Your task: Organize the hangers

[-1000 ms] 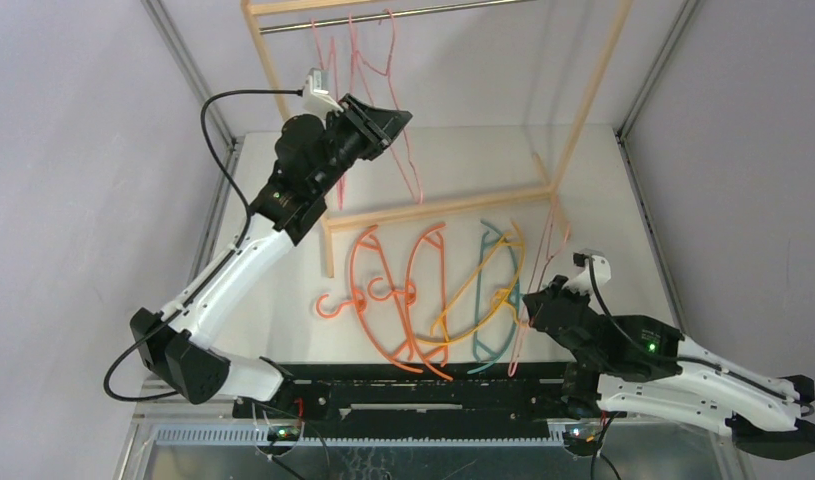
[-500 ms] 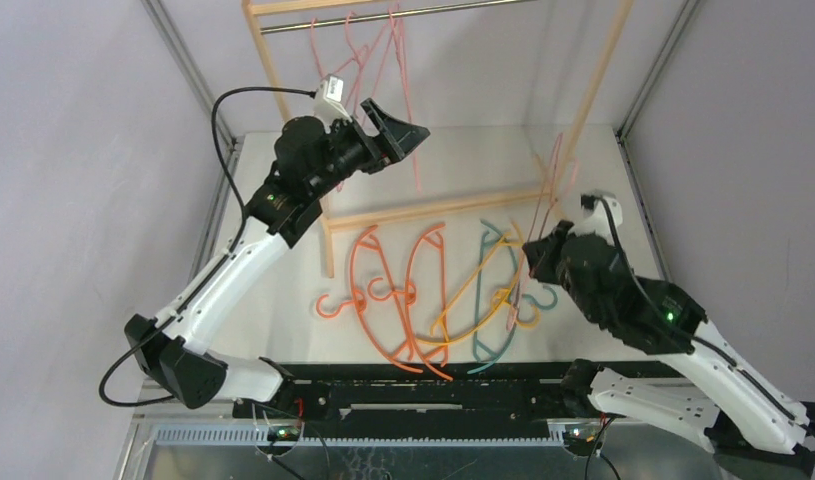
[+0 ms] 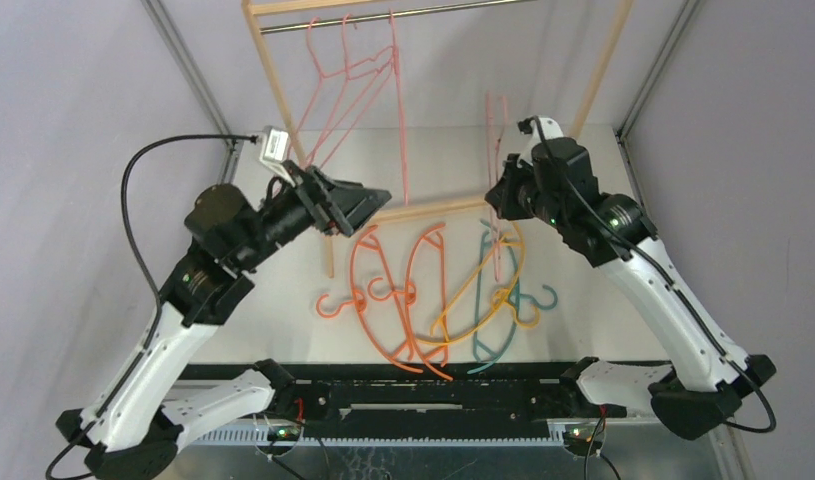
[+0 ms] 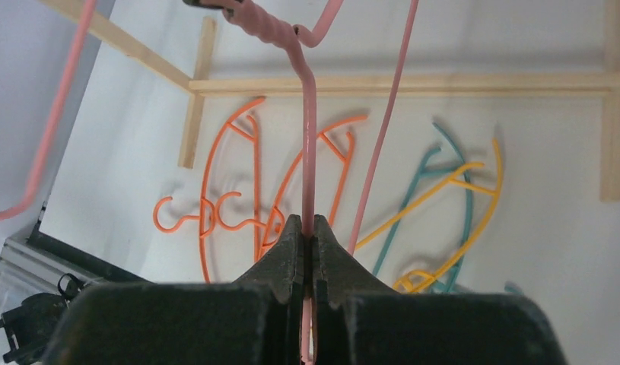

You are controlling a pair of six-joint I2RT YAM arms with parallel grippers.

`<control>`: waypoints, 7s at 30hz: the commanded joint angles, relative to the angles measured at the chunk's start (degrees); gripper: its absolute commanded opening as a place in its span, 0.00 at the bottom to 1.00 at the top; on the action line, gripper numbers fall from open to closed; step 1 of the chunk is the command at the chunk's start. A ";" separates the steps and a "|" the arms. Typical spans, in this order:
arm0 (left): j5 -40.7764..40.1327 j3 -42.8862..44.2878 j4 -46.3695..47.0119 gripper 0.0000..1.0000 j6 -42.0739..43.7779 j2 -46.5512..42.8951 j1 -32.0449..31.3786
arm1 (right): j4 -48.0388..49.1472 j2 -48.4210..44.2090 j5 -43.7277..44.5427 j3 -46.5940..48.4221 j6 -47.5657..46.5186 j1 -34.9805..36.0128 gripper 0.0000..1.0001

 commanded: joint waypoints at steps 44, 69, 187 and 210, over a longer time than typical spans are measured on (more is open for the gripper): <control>-12.69 -6.54 -20.14 0.99 8.92 -14.09 -10.58 | 11.85 39.50 -3.97 47.85 -5.71 -1.88 0.00; -14.54 -8.25 -19.83 0.99 8.50 -14.58 -10.58 | 9.85 43.27 -13.26 44.88 -7.11 4.93 0.00; -12.70 -26.40 -10.49 0.98 8.63 -3.62 -10.49 | 24.15 7.99 8.14 -54.01 47.14 21.72 0.00; -12.20 -23.62 -4.94 0.98 7.28 0.38 -10.49 | -23.25 -16.12 33.45 -25.45 27.77 21.00 0.00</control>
